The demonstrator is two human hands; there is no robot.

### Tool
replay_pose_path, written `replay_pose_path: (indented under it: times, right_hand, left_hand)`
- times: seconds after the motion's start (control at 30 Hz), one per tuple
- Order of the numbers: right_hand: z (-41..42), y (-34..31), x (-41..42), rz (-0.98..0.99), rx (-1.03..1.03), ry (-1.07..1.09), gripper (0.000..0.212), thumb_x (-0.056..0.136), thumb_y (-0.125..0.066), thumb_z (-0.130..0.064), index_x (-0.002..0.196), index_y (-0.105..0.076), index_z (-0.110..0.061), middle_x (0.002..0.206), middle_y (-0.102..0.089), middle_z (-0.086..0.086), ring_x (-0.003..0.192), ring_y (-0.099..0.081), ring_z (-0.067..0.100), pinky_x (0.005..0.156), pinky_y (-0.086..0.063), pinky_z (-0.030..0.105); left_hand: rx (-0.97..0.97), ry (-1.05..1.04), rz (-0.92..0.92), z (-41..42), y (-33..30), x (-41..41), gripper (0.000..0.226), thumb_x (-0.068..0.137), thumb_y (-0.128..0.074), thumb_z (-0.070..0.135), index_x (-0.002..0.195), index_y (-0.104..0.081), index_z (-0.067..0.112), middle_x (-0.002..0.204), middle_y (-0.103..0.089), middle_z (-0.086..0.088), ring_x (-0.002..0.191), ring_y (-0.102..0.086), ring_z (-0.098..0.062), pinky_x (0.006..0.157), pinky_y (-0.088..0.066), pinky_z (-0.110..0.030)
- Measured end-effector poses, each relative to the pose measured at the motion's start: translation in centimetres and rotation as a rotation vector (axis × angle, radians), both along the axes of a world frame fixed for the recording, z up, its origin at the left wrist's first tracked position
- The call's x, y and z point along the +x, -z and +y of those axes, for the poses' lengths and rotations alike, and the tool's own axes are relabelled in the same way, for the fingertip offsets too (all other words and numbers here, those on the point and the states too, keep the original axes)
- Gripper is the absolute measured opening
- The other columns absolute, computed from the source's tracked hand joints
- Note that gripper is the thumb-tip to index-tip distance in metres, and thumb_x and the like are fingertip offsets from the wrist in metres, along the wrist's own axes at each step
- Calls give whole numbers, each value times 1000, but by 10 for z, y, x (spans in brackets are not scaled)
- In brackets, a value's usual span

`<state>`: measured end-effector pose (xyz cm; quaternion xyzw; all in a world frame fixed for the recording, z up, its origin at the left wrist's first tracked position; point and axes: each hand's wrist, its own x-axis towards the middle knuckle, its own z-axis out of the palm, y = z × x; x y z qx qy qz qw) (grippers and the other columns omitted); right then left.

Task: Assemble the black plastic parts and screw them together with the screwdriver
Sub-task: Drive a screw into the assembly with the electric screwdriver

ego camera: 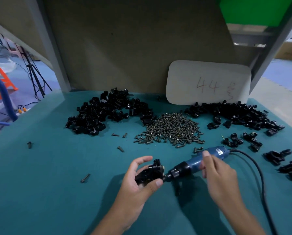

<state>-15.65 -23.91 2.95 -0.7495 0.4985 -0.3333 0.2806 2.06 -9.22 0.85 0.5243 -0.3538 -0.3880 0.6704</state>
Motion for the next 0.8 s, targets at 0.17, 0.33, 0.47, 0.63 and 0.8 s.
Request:
replay_pose_path:
  times: [0.17, 0.33, 0.47, 0.63, 0.8]
  right_hand:
    - [-49, -7, -22, 545, 289, 147, 110, 67, -6, -101, 86, -70, -14, 86, -72, 9, 82, -68, 29, 82, -56, 44]
    - [-62, -12, -1, 394, 483, 192, 78, 81, -53, -81, 94, -68, -6, 71, -76, 3, 73, -73, 23, 79, -60, 39]
    - [-50, -6, -4, -177, 723, 156, 41, 91, -71, -41, 108, -64, -5, 86, -77, 13, 75, -77, 26, 61, -59, 34]
    - [-31, -8, 0, -967, 777, 128, 31, 93, -67, -21, 122, -57, -16, 102, -70, 7, 93, -69, 23, 76, -56, 36]
    - [-22, -37, 17, -1268, 772, 17, 26, 85, -68, -14, 107, -60, -24, 91, -67, -4, 69, -58, 10, 68, -56, 29]
  left_hand:
    - [-19, -397, -259, -1, 1, 7, 47, 83, -81, 35, 114, -52, 55, 117, -65, 27, 114, -63, -1, 98, -44, -24]
    - [22, -395, -223, 2, 3, 6, 51, 79, -82, 43, 118, -51, 56, 118, -63, 30, 117, -60, 1, 99, -44, -29]
    - [16, -390, -55, 2, 3, 11, 50, 79, -85, 29, 114, -57, 52, 112, -72, 16, 107, -69, -8, 88, -54, -23]
    - [49, -372, 112, -3, 4, 14, 57, 61, -85, 43, 113, -62, 52, 109, -74, 10, 99, -72, -10, 83, -53, -21]
    - [36, -259, 244, -7, 9, 14, 57, 55, -89, 35, 108, -69, 44, 110, -76, 0, 95, -73, -17, 100, -53, -45]
